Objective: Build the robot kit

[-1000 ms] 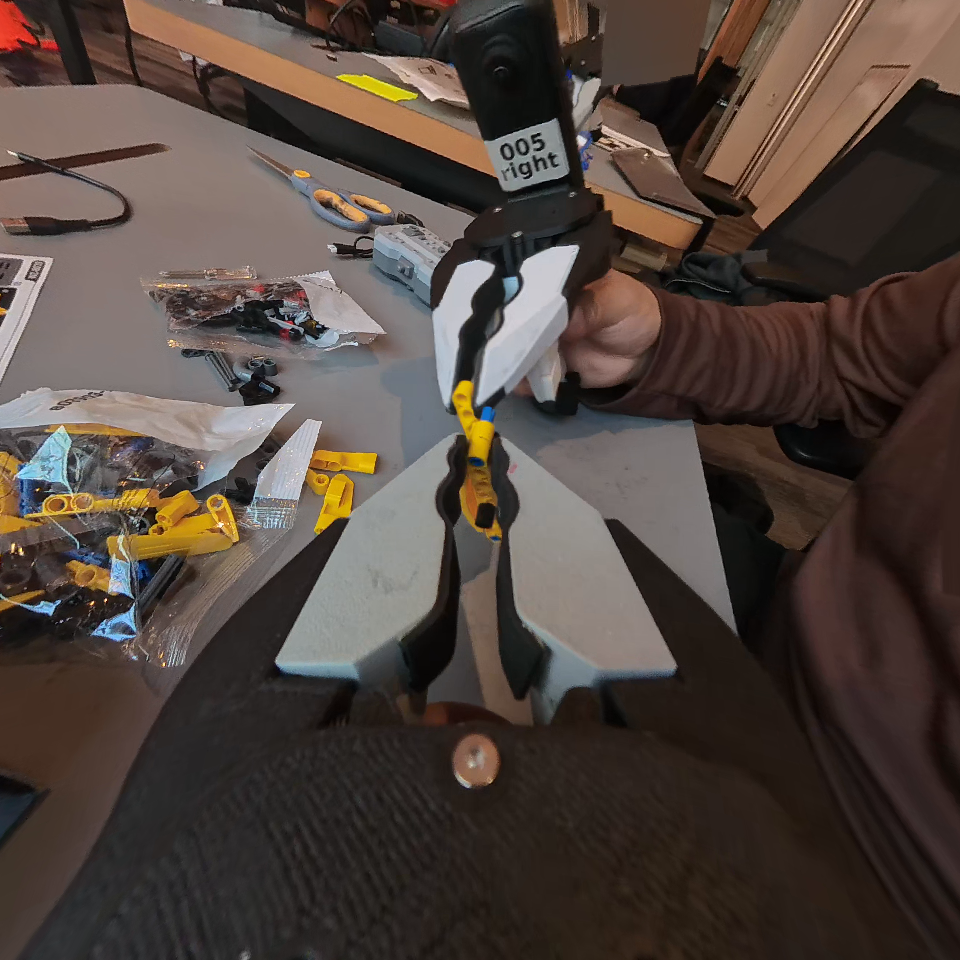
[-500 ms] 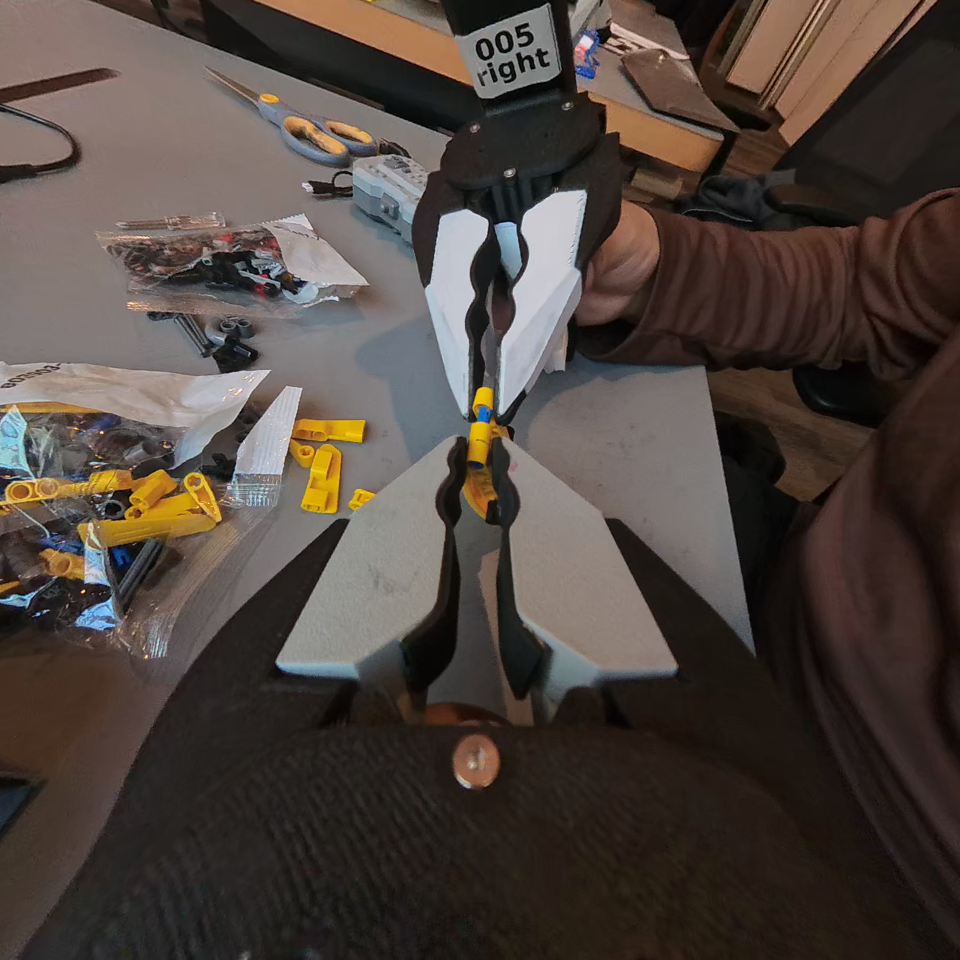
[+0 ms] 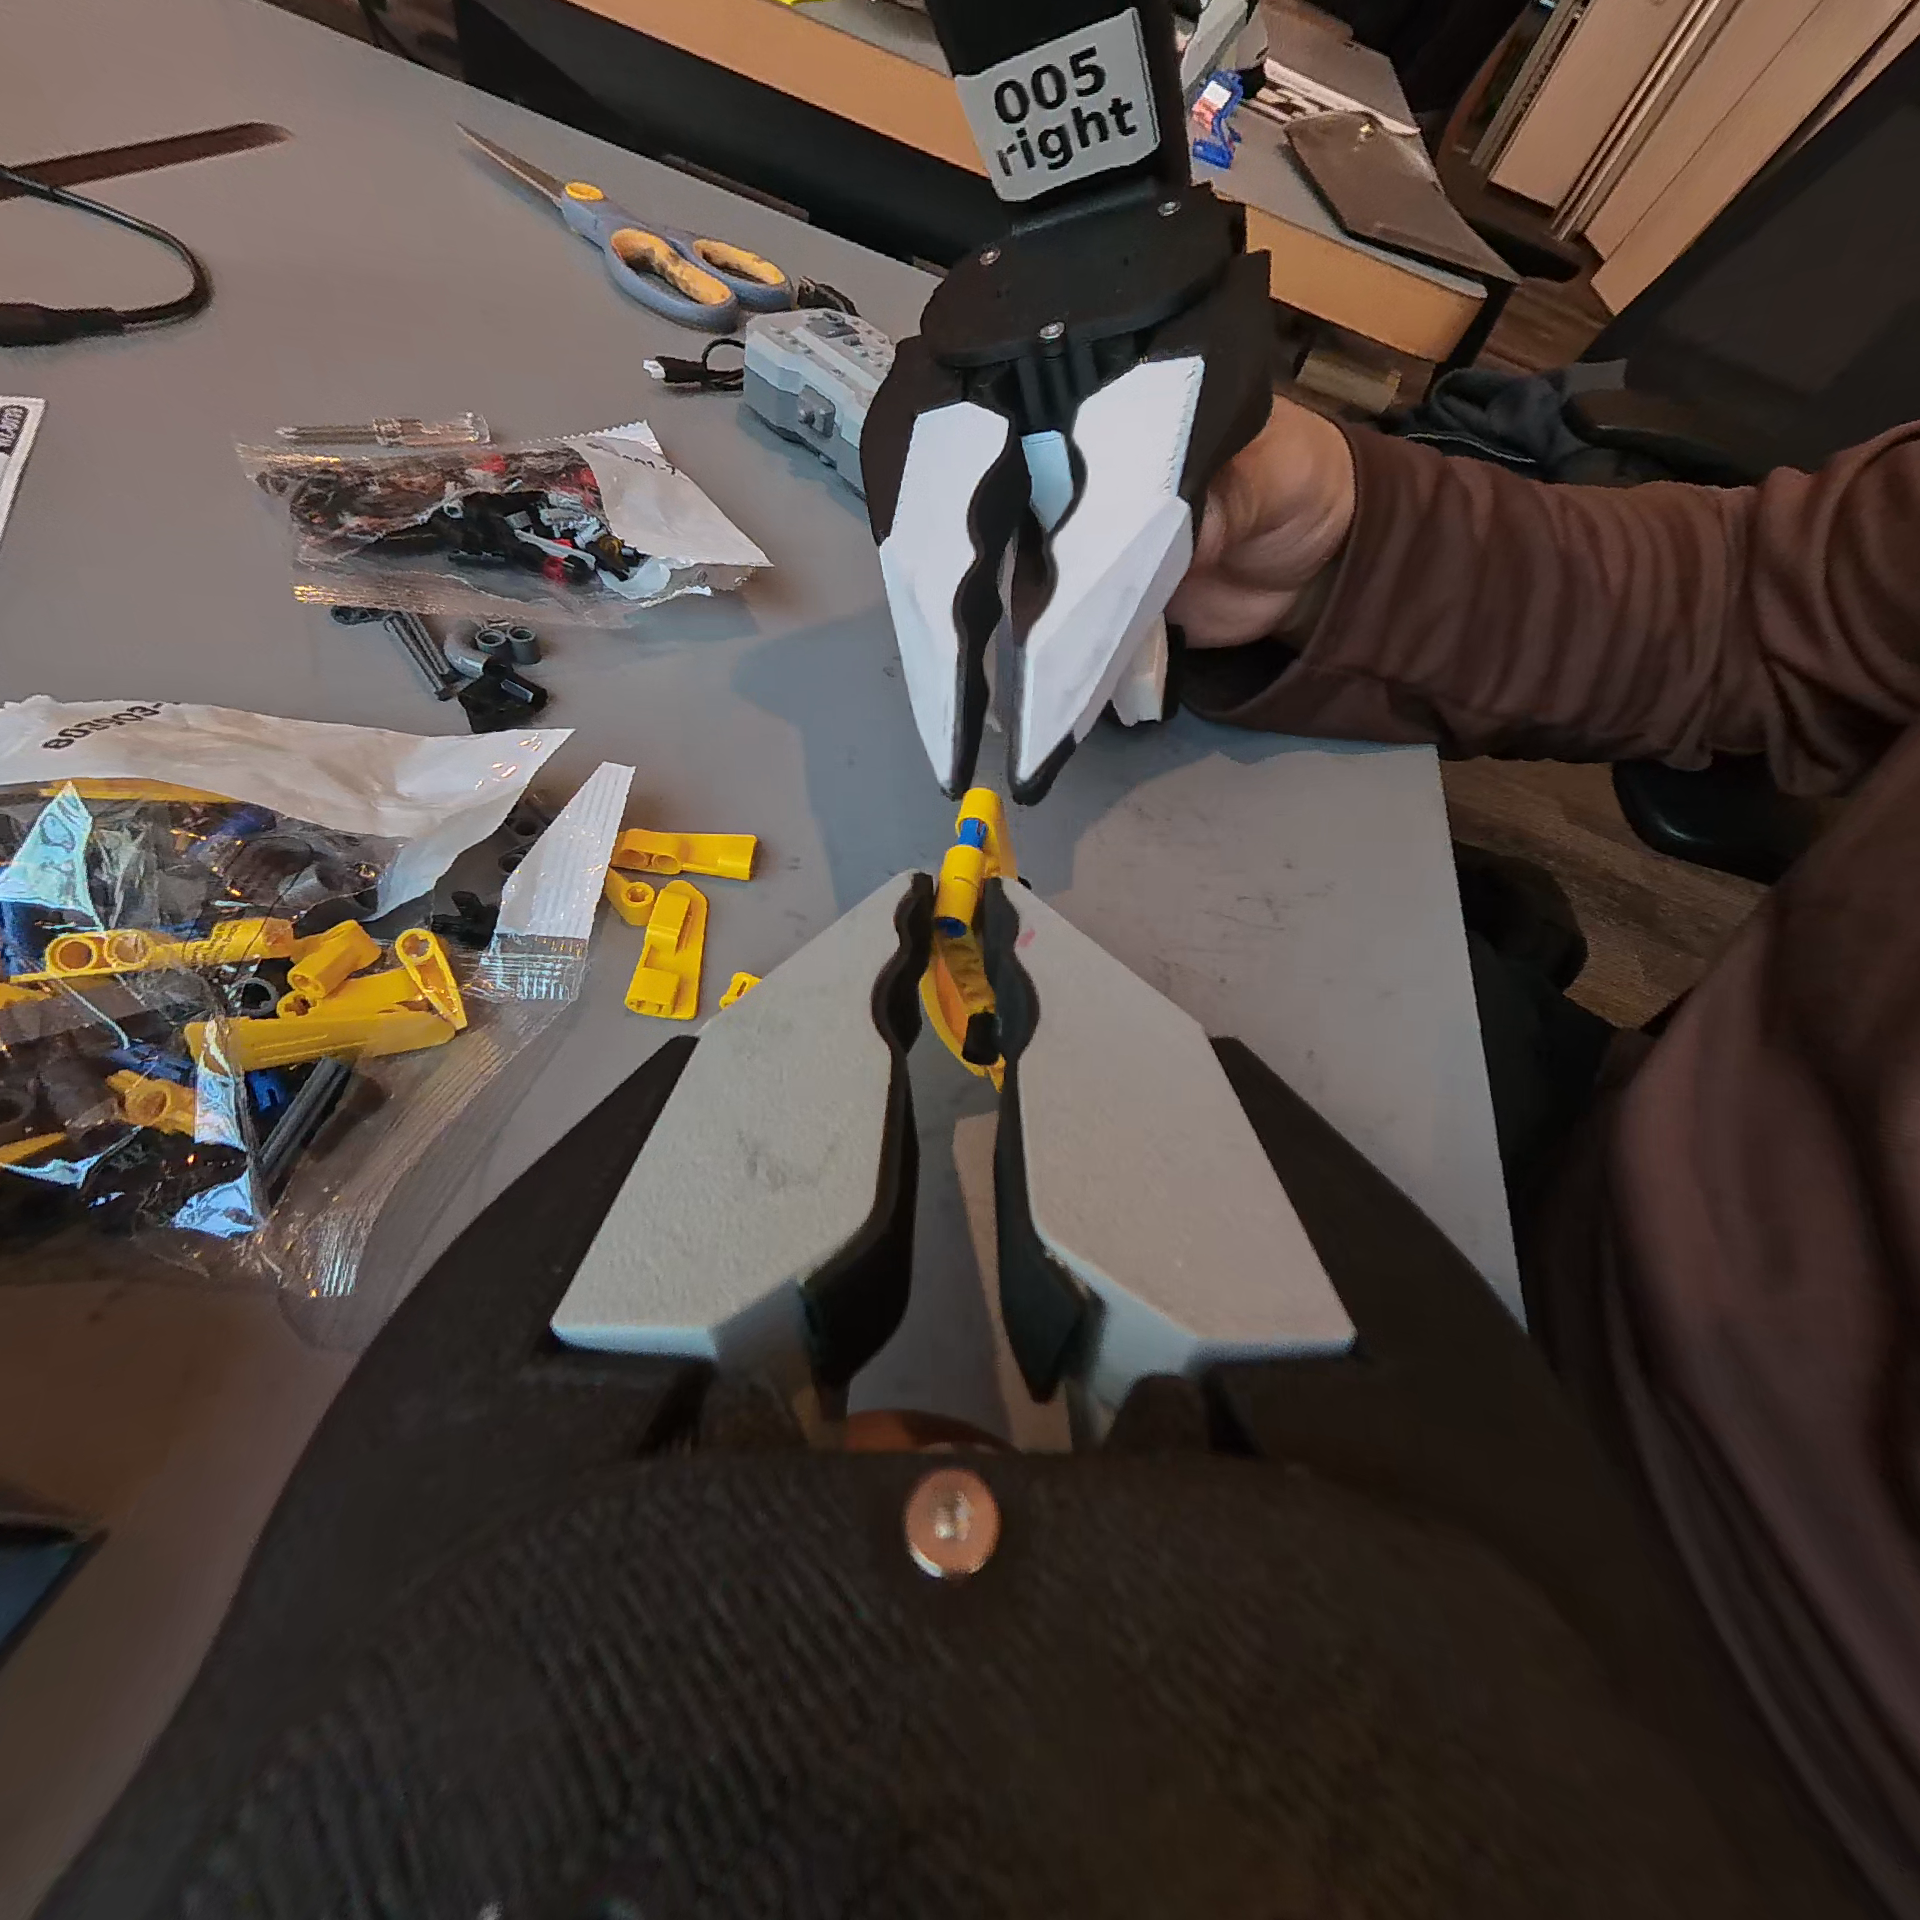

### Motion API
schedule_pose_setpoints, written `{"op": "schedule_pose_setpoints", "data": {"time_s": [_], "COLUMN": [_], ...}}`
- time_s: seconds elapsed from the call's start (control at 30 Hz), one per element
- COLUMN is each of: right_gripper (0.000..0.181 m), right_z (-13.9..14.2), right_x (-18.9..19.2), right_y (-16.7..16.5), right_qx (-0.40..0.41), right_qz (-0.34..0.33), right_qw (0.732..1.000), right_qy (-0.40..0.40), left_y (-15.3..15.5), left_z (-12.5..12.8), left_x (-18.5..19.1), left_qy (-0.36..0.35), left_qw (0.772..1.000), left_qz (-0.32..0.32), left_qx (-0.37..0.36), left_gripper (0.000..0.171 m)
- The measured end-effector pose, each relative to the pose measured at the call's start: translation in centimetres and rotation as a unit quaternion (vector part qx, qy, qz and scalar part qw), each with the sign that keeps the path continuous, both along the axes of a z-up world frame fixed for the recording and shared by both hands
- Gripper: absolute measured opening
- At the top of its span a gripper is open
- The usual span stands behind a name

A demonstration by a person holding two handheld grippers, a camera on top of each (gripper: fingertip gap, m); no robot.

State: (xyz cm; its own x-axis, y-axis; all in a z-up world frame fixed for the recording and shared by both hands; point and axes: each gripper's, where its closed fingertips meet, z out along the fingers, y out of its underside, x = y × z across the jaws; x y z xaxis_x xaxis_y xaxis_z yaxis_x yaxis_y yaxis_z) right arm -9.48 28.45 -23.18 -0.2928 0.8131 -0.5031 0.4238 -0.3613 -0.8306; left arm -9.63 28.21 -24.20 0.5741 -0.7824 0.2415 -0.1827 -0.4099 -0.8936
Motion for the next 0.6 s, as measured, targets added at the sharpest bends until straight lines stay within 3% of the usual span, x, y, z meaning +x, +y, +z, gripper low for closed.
{"op": "schedule_pose_setpoints", "data": {"time_s": [0.3, 0.6], "right_gripper": [0.007, 0.006], "right_z": [-0.73, -0.59], "right_x": [-0.27, -0.20], "right_y": [-0.44, -0.67], "right_qx": [0.069, 0.058], "right_qz": [-0.001, 0.008], "right_qw": [0.998, 0.998], "right_qy": [-0.012, -0.008], "left_y": [-0.12, -0.37], "left_z": [-0.07, -0.18], "left_x": [0.12, 0.16], "left_qy": [0.005, 0.014], "left_qw": [1.000, 1.000], "left_qz": [-0.005, -0.011], "left_qx": [0.003, 0.002], "left_gripper": [0.007, 0.007]}}
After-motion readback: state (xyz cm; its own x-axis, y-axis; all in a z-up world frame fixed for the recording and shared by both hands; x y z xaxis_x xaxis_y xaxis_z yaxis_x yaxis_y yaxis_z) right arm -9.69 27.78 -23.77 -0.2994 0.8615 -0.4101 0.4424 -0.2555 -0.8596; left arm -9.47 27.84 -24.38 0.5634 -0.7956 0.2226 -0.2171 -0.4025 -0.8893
